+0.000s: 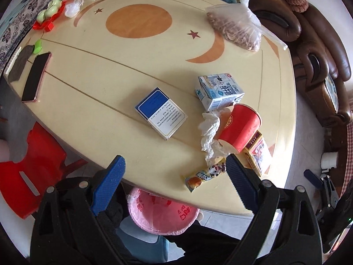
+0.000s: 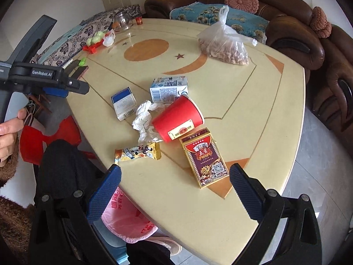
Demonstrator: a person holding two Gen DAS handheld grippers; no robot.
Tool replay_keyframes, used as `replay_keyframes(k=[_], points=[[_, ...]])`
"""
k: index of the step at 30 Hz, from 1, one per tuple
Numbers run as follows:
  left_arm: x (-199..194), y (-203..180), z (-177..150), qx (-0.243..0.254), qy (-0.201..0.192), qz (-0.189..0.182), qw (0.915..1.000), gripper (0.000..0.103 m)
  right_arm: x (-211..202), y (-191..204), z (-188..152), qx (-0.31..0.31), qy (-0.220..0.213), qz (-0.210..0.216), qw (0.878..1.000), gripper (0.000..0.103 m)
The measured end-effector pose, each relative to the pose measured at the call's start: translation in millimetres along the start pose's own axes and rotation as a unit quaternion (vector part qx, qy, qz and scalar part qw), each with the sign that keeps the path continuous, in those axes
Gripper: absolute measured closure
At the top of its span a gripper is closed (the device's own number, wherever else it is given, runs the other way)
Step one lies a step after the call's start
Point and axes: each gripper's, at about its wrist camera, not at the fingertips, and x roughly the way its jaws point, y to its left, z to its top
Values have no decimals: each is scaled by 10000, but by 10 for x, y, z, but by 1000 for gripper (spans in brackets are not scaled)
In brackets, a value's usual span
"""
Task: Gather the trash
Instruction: 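Grasp the blue cigarette pack with the left tool while the right tool grasps the card box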
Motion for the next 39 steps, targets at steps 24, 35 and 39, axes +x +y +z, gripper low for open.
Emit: replay_keyframes(k=[24, 35, 39], points=[[1454, 328, 565, -2327, 806, 282, 9688, 13, 1192, -491, 176, -709, 949, 648, 9908, 7], [1575, 269, 634, -2589, 901, 460, 9606, 11, 1323, -442, 146, -979, 993, 504, 9890, 11], [1573, 256, 674, -2543, 941, 566, 9609, 19, 1294, -434, 139, -1038, 913, 199, 9902, 27]])
